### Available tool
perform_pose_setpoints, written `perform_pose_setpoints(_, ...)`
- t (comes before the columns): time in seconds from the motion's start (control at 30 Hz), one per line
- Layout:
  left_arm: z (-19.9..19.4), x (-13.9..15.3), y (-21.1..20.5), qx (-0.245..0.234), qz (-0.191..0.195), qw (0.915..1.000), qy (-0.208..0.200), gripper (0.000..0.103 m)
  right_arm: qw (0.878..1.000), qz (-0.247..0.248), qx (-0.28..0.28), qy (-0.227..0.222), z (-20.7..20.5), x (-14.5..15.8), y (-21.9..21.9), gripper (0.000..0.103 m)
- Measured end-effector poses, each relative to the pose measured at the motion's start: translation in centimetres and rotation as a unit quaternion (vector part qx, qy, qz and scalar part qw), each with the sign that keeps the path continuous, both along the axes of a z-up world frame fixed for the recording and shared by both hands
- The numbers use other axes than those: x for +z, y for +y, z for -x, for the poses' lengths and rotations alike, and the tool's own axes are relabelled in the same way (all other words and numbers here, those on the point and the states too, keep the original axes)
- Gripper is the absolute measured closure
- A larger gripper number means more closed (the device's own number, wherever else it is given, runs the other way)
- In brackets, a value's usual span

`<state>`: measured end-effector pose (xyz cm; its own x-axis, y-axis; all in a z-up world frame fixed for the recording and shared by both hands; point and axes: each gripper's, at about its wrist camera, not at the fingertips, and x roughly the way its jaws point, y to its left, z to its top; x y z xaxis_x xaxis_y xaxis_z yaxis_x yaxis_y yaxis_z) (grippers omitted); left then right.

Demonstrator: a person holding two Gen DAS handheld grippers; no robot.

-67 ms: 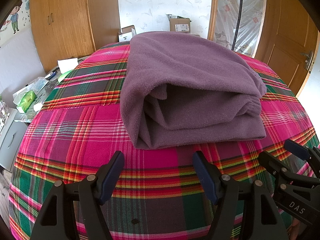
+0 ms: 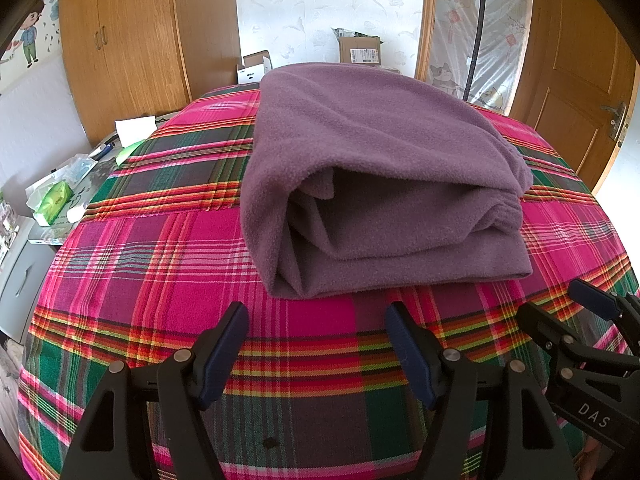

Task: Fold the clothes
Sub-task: 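Move both grippers toward the folded purple fleece garment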

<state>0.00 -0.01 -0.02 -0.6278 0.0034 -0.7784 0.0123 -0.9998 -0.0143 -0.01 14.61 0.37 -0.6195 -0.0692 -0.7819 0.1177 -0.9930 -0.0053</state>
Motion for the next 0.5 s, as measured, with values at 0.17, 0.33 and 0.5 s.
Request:
perform_pose_setpoints(0.17, 0.0, -0.06, -0.03, 0.0, 0.001, 1.0, 0.0, 0.031, 1.0, 0.001, 0.0, 0.0, 0.01, -0.01, 0.0, 0.025)
perform_pose_setpoints(0.33, 0.0, -0.08, -0.13, 0.002, 0.001, 1.0, -0.001, 0.031, 1.0, 0.001, 0.0, 0.0, 0.02, -0.01, 0.0, 0.025)
perform_pose_setpoints(0.5, -0.02, -0.1, -0.51, 0.009, 0.001, 1.0, -0.003, 0.023, 1.0, 0.001, 0.0, 0.0, 0.1, -0.07, 0.01, 0.025)
